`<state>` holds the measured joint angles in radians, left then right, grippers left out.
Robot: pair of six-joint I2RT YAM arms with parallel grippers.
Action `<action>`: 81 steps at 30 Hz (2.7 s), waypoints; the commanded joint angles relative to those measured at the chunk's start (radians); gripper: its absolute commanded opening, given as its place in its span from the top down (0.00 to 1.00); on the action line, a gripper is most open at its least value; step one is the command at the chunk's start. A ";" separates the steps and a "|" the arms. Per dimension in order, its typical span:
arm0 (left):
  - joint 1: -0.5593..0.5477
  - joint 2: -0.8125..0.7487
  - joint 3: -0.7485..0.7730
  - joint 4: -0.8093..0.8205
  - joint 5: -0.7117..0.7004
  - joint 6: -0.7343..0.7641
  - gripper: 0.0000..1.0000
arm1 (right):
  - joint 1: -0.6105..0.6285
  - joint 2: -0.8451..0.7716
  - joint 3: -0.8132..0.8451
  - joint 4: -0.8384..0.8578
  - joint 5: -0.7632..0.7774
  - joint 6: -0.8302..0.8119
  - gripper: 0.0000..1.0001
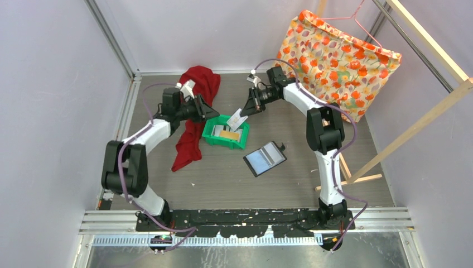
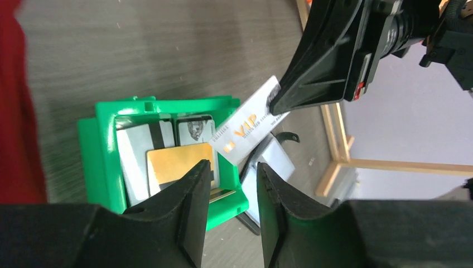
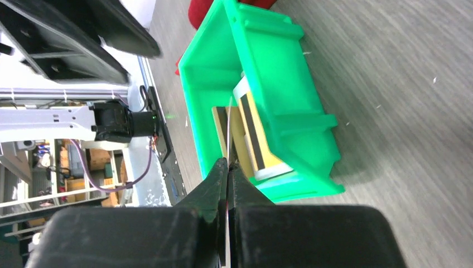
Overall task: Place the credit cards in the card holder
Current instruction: Pick up the credit card from the storage box, then insert the credit card into the card holder.
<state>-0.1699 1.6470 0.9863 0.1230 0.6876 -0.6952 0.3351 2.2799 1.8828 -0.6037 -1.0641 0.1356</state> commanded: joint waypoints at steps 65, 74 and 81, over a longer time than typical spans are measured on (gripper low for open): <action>-0.812 -0.545 -0.689 0.595 -0.439 -0.163 0.48 | 0.131 -0.450 -0.408 -1.130 -0.048 -1.413 0.99; -0.812 -0.501 -0.712 0.700 -0.451 -0.178 0.53 | 0.123 -0.432 -0.399 -1.128 -0.084 -1.390 0.99; -0.812 -0.432 -0.715 0.784 -0.454 -0.209 0.61 | 0.120 -0.427 -0.399 -1.128 -0.094 -1.387 0.99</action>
<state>-0.9806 1.1870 0.2577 0.7830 0.2520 -0.8883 0.4583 1.8690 1.4502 -1.5532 -1.1152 -1.2514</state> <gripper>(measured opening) 0.405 0.023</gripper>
